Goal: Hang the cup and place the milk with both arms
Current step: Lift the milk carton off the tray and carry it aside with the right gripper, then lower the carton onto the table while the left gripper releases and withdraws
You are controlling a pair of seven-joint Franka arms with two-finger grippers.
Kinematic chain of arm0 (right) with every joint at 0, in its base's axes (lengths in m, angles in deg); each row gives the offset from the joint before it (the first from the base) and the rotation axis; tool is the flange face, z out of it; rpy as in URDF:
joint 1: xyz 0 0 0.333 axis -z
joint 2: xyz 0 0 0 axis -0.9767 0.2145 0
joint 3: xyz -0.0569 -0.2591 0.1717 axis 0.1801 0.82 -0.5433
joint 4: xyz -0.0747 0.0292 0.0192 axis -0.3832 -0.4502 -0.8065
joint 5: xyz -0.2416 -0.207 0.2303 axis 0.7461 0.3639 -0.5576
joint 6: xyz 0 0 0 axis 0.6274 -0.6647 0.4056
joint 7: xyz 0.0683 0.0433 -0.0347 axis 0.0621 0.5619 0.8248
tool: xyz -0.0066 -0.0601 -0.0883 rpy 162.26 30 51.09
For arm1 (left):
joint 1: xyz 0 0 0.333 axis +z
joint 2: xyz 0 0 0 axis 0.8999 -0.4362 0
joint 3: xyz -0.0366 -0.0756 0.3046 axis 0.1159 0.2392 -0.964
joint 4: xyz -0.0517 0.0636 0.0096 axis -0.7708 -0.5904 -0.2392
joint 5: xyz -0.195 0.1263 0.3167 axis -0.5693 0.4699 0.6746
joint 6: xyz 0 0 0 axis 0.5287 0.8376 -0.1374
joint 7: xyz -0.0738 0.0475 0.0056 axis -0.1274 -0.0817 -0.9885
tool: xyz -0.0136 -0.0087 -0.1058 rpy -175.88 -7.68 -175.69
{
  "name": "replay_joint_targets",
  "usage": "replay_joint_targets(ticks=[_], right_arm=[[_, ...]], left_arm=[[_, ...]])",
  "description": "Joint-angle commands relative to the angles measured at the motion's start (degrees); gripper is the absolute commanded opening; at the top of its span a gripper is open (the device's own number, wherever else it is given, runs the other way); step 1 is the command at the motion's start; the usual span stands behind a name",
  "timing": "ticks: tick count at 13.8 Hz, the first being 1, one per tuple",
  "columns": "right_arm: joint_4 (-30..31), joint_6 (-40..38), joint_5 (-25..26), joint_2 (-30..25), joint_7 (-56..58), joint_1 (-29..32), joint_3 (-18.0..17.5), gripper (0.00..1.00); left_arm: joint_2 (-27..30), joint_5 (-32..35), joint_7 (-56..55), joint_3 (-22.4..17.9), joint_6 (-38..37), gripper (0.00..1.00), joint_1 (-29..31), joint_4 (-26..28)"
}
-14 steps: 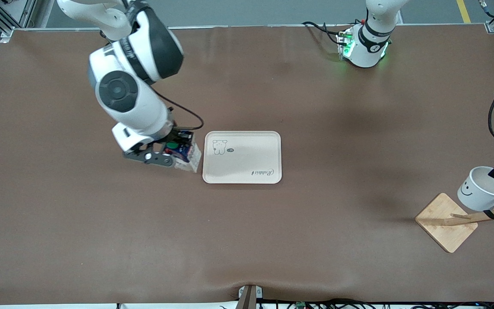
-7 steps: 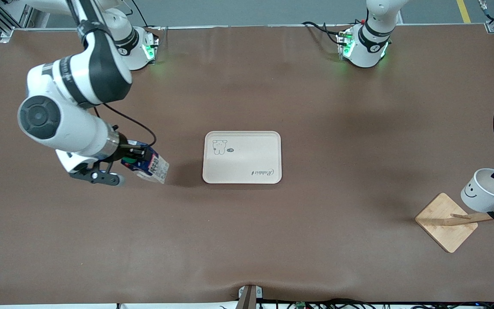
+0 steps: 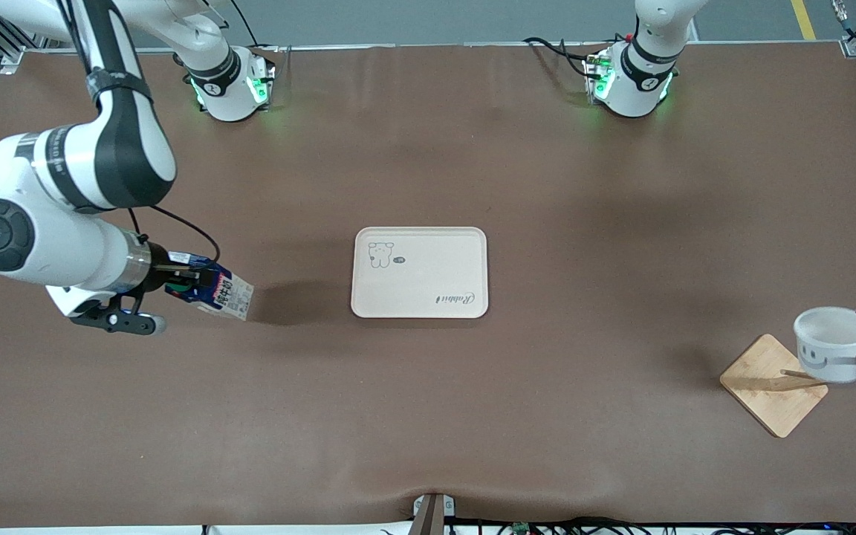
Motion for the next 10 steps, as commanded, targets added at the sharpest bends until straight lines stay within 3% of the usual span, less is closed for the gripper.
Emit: replay_joint_targets(ticks=[1,7,10], right_arm=[[3.3,0.3,0.8,-1.7,5.6,4.9,-1.0,0.33],[6.5,0.7,3.2,-1.8,14.5,11.2,-1.0,0.33],[8.8,1.2,4.3,-1.7,18.1,12.3,-1.0,0.33]], left_arm=[[-0.9,-1.4,1.0,0.4,-0.8,1.0,0.4,-2.5],[-0.6,-0.2,0.2,1.1,-13.7,1.0,-1.4,-11.4],[-0.7,8.3,0.3,1.2,-23.1,1.0,-4.8,-17.7]])
